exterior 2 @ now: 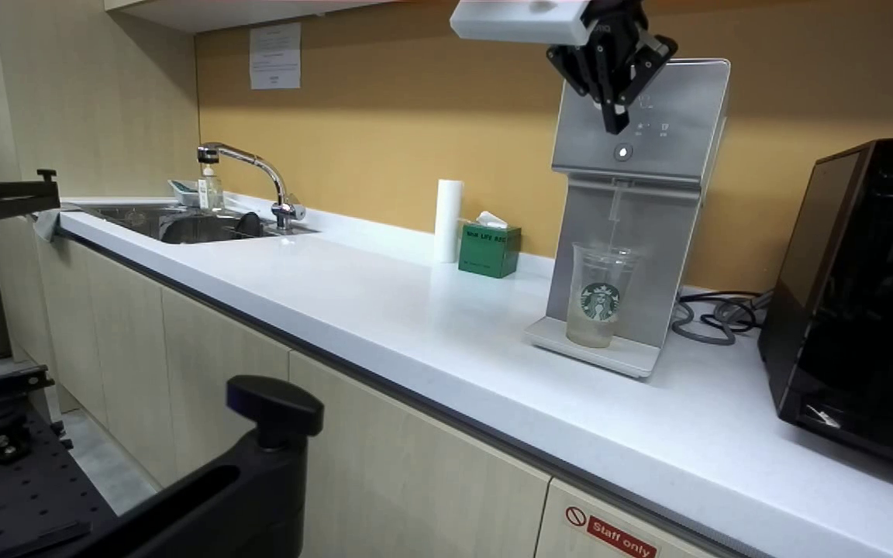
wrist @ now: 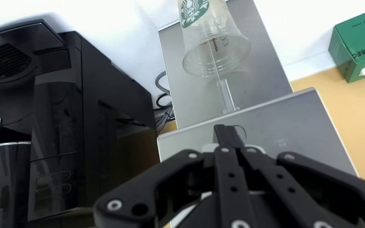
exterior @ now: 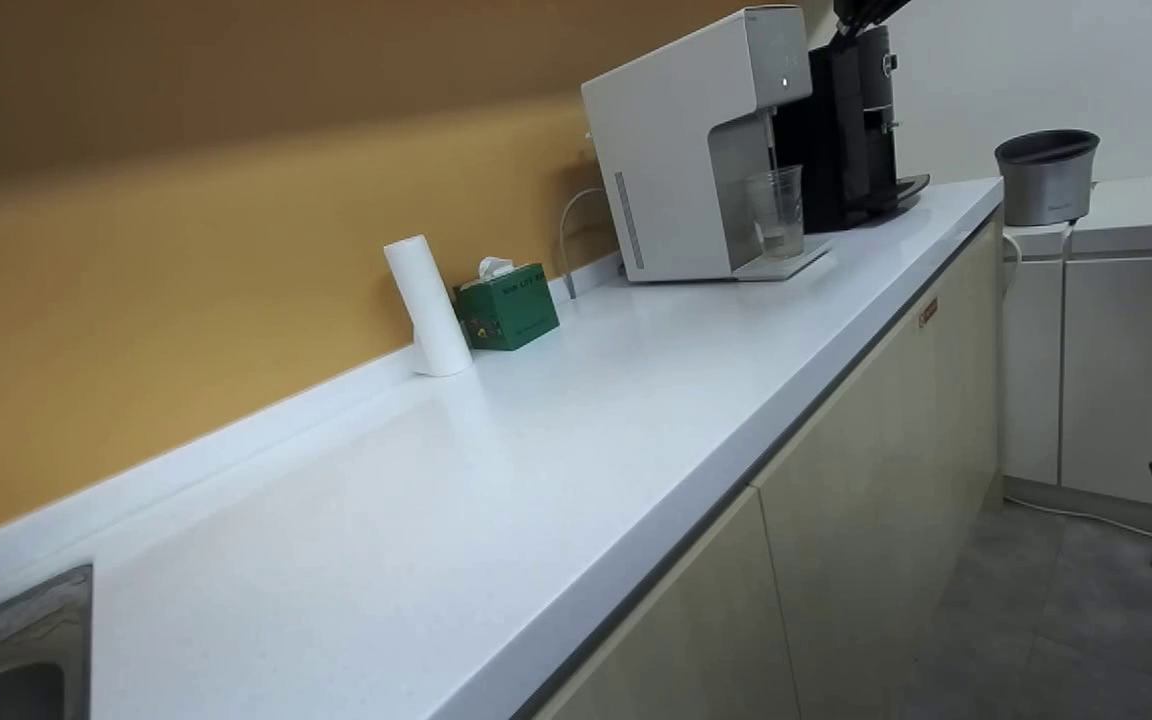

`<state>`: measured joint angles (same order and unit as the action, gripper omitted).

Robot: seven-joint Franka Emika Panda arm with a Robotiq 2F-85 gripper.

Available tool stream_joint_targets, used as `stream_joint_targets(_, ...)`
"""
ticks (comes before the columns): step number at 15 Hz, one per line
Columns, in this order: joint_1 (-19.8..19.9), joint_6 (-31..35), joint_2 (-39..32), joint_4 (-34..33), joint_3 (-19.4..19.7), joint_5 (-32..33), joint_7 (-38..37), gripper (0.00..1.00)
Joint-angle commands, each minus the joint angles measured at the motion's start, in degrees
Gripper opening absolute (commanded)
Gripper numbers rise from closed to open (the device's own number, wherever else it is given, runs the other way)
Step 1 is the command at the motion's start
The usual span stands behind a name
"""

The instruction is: Press a button on the coffeemaker.

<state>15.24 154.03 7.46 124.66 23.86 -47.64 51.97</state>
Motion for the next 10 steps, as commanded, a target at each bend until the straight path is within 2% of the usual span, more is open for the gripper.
stream_joint_targets(1, 0.4, -0.7, 1.9, 1.3, -0.6, 2.1, -3.5, 0.00)
stream_joint_targets(10, -0.1, -1.6, 1.3, 0.9, -0.9, 0.7, -2.7, 0.00)
